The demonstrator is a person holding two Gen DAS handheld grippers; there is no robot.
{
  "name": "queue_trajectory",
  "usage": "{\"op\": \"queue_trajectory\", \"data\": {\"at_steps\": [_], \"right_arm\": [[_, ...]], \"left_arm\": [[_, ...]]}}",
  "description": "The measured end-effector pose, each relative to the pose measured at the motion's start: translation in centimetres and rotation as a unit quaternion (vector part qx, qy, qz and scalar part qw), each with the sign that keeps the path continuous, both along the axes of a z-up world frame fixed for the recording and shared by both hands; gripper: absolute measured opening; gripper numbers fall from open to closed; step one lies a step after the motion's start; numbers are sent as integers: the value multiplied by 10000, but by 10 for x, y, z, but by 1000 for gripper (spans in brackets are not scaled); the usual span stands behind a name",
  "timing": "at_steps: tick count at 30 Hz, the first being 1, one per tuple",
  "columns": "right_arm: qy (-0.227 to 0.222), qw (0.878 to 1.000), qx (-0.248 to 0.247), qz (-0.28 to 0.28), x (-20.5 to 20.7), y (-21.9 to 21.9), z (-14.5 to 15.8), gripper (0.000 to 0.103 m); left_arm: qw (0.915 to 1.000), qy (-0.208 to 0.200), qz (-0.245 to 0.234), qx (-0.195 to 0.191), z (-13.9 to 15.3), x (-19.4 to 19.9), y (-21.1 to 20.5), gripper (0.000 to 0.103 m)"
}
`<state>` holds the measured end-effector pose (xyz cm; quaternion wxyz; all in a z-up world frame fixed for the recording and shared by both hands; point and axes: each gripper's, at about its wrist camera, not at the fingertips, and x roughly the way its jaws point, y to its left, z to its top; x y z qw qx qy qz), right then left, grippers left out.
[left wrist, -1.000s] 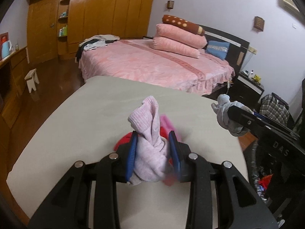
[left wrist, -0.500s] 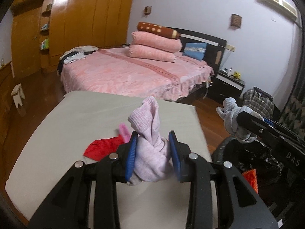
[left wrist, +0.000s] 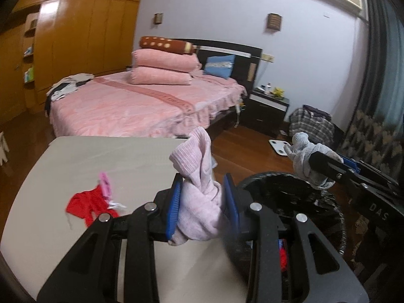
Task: Collect trash
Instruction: 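Carry the pink and grey socks over the bin with both grippers, then open both grippers to drop the socks into the bin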
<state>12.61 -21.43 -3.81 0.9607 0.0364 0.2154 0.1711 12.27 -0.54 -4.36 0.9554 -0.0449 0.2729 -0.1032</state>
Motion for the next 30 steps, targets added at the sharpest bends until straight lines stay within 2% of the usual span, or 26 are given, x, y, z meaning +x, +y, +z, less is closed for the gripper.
{"op": "queue_trajectory", "data": {"at_steps": [18,21,22,23,24,25,27,30], "right_arm": [[321,9940,-164,-1030,-26,-96,-28,33],[395,9921,-216,-1172,-26,-108,-34,37],[403,9914,-237,-1225,-26,-112,-36,43],[418,9902,-263,-1308,-27,-116,-38,51],[414,9895,-272,-1360,-27,-117,-39,55],[406,9888,-271,-1407,-27,-118,-40,64],[378,9879,-240,-1483,-29,-123,-40,71],[273,9872,-204,-1558,-34,-127,-39,91]], "left_arm": [[9942,120,-1055,149,-27,11,-105,32],[9923,204,-1220,76,-33,16,-117,37],[9916,231,-1271,41,-35,18,-119,49],[9913,233,-1296,25,-35,19,-121,53],[9911,214,-1317,15,-36,19,-123,56],[9909,197,-1333,18,-36,18,-122,57],[9912,183,-1313,41,-35,17,-121,62],[9928,100,-1191,74,-30,13,-112,71]]}}
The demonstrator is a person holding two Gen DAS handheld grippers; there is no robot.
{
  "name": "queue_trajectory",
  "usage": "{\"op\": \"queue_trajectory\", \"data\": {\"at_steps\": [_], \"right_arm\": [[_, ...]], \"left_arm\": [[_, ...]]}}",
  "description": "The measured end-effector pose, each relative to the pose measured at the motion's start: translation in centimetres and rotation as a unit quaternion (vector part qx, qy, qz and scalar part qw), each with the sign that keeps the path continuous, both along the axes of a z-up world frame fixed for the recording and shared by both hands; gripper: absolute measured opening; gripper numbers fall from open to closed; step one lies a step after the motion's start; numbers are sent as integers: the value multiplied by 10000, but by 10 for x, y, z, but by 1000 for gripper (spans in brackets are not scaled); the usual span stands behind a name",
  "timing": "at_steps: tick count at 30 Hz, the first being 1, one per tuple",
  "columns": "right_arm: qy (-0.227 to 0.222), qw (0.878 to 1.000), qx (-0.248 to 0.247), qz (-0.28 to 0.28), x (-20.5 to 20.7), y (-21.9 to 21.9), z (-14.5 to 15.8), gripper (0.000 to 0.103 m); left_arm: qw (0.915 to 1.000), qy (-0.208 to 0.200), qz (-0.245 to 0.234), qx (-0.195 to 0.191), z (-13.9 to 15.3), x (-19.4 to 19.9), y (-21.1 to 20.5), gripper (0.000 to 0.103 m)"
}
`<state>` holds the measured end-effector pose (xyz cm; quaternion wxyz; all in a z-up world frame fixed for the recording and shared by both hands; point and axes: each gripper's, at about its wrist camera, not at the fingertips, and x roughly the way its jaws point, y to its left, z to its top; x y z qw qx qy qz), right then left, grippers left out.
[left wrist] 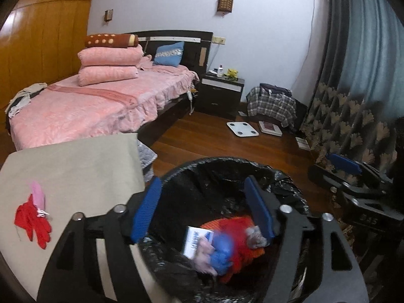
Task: Collect trash
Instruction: 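Open both grippers to drop the socks into the bin, then move both grippers back toward the red glove on the table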
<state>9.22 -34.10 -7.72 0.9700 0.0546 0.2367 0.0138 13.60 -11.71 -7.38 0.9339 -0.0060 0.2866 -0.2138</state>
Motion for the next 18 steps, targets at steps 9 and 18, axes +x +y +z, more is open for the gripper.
{"op": "queue_trajectory", "data": {"at_steps": [9,18], "right_arm": [[-149,9990,74,419,1,24,13,97],[-115,9949,115,997,19,83,13,97]], "left_arm": [[9968,-323,716,113,23,-16,61,88],[9862,-366,1584,298,27,-25,140,90]]}}
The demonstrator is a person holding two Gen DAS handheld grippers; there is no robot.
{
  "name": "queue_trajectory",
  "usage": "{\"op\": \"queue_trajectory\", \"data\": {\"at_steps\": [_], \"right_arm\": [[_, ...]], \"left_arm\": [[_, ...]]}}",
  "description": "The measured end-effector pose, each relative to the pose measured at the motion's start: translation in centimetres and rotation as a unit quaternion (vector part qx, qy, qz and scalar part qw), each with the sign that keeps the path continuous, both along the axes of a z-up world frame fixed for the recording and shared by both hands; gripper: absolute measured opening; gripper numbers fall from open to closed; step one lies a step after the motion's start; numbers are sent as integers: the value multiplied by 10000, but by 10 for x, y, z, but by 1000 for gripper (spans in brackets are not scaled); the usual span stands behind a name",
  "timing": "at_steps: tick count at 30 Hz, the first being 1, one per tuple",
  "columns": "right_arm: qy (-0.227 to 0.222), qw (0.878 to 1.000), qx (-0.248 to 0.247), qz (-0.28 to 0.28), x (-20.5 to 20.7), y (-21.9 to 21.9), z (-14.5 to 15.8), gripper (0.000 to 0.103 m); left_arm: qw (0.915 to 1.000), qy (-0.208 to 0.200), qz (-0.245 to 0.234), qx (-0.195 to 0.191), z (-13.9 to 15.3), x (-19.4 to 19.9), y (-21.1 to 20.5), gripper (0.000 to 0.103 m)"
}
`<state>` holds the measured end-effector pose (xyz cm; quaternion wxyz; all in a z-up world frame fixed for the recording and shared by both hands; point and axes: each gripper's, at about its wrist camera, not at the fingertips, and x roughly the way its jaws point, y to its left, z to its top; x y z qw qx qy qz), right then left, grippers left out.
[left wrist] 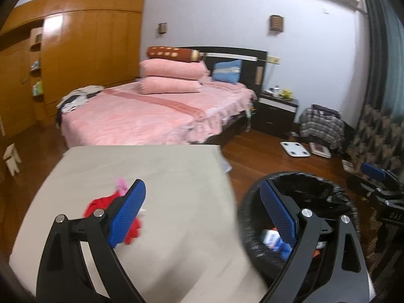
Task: Collect trash
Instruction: 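Move both grippers back toward the red glove on the table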
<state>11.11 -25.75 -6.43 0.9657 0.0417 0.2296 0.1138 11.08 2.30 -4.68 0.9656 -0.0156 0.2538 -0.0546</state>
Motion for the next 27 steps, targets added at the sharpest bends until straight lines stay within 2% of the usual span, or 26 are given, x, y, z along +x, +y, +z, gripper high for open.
{"op": "queue_trajectory", "data": {"at_steps": [13,21,27], "right_arm": [[91,9975,-3,702,49,107,-15,97],[403,9932,-192,1073,90,178,-46,97],[701,9889,-260,1286,117,221,-70,96]], "left_arm": [[9941,104,1079,73,-15,-1,104,90],[9881,280,1504,178,-37,15,160,90],[9839,466,1720,115,-57,35,191,90]]}}
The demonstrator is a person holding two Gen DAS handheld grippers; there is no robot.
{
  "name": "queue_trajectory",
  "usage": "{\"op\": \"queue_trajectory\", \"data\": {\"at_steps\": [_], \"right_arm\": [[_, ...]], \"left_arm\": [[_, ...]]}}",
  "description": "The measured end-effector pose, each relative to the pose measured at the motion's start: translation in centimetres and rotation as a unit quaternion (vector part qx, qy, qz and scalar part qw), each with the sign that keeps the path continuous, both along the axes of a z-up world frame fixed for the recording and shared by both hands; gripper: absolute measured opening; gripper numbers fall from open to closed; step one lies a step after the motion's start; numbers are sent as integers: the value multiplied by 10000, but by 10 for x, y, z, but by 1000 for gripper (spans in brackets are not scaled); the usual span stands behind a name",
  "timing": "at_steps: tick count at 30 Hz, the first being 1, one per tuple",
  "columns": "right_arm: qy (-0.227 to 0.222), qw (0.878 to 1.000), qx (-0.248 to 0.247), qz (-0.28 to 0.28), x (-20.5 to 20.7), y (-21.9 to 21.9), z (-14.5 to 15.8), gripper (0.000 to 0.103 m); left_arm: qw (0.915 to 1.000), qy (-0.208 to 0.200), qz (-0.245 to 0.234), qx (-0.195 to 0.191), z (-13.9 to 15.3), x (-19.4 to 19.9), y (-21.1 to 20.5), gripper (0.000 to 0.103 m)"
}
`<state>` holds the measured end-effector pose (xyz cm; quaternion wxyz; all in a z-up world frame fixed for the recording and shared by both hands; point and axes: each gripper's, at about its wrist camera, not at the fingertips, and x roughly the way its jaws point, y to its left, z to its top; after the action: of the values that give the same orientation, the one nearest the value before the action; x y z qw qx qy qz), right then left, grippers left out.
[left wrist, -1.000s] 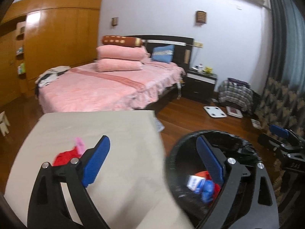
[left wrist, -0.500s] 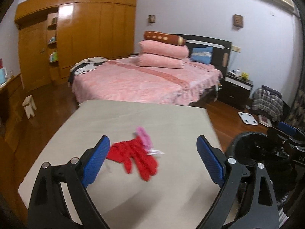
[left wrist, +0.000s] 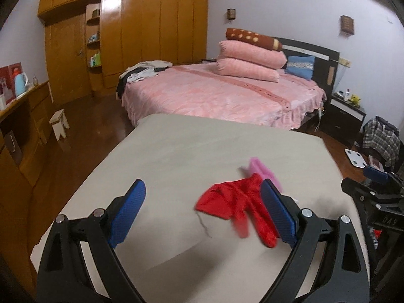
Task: Collect trash
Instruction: 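Move both grippers back toward the red glove on the table, then grasp the pink mask by its fabric with the right gripper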
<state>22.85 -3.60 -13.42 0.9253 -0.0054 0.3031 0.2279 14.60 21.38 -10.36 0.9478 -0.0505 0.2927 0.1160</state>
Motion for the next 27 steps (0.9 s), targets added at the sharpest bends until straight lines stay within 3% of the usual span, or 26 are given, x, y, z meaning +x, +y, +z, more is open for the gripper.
{"op": "queue_trajectory", "data": {"at_steps": [7,18,27], "right_arm": [[223,9993,-106,264,22,40,-18,91],[557,9954,-278,722,38,81,-42,62],[788,9942,-278,676,45,79,-54,58]], "left_arm": [[9998,134,89,-96,-18,15,18,89],[9996,218,89,-135,-30,32,28,89],[9995,247,75,-191,-37,38,26,89]]}}
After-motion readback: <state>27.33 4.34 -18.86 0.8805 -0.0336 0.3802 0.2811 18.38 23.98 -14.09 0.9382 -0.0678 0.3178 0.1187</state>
